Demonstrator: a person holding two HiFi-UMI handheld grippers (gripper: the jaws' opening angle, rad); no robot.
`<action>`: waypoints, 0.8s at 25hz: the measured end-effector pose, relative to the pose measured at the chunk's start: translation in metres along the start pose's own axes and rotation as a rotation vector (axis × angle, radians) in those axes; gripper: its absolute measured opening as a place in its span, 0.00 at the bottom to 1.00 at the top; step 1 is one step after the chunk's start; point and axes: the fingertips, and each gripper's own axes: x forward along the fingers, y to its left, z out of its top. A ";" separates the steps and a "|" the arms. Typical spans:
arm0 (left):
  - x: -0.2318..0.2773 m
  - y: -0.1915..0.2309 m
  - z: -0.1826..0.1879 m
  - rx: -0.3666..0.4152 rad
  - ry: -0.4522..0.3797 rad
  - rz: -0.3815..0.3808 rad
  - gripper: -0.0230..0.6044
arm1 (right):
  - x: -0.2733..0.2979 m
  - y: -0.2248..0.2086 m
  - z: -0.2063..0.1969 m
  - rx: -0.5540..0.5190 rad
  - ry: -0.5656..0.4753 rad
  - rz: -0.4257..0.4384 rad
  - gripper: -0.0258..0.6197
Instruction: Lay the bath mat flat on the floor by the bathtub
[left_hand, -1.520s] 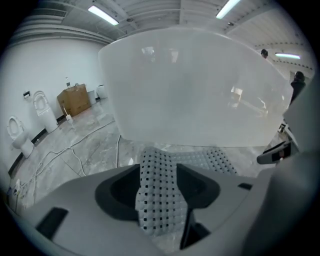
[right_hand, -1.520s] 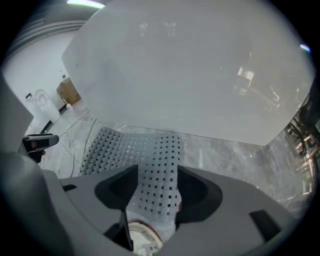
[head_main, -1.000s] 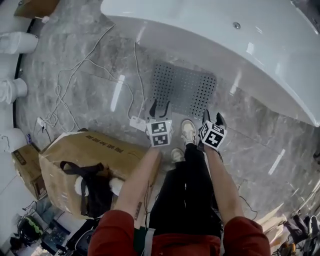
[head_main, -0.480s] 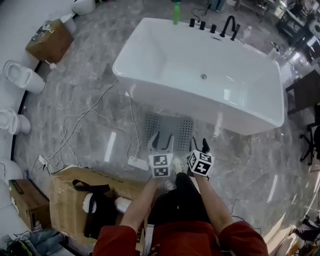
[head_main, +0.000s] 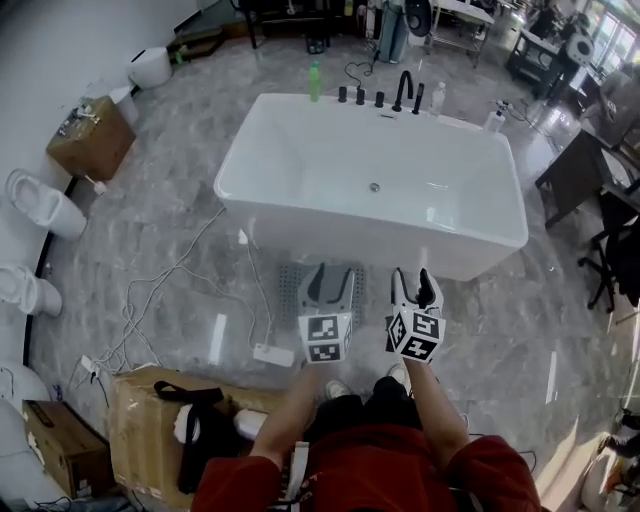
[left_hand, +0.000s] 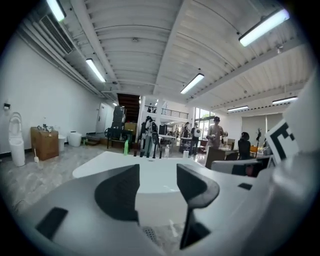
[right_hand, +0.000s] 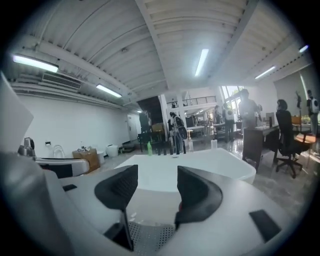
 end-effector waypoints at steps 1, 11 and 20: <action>-0.002 -0.014 0.009 0.006 -0.012 -0.013 0.40 | -0.009 -0.008 0.014 -0.005 -0.027 -0.006 0.43; 0.004 -0.150 0.078 0.087 -0.122 -0.086 0.40 | -0.087 -0.126 0.116 -0.100 -0.237 -0.062 0.43; 0.011 -0.257 0.115 0.094 -0.208 -0.098 0.40 | -0.134 -0.226 0.158 -0.150 -0.304 -0.055 0.43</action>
